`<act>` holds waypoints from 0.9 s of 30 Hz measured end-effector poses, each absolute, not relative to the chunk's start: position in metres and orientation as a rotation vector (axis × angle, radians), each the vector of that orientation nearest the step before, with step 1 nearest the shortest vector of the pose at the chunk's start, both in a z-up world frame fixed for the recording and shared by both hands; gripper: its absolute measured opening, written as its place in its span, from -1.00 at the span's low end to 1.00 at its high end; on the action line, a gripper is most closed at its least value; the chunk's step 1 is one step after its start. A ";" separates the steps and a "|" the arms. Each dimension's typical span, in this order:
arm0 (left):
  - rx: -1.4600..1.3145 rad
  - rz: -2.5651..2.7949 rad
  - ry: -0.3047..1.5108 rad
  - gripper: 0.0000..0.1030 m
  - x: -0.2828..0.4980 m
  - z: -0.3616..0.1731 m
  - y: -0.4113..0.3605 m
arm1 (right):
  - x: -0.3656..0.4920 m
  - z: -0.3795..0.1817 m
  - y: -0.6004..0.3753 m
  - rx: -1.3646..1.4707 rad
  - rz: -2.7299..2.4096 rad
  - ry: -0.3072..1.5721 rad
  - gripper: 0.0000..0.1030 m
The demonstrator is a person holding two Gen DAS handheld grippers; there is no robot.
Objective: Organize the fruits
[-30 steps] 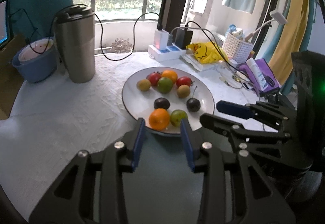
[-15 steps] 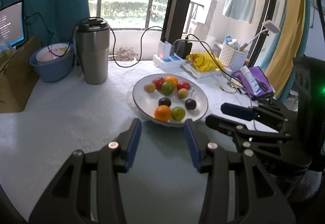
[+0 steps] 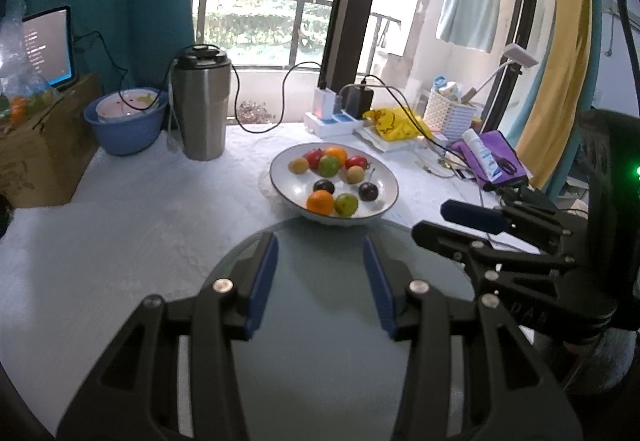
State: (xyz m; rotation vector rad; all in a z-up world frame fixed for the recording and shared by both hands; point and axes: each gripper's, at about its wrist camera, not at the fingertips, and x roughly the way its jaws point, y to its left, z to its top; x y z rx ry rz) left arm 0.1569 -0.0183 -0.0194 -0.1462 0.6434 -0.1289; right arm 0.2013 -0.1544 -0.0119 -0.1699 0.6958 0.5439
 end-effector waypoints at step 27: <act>-0.103 -0.077 0.483 0.85 0.077 0.041 -0.021 | 0.126 0.052 -0.182 -0.132 0.462 0.509 0.27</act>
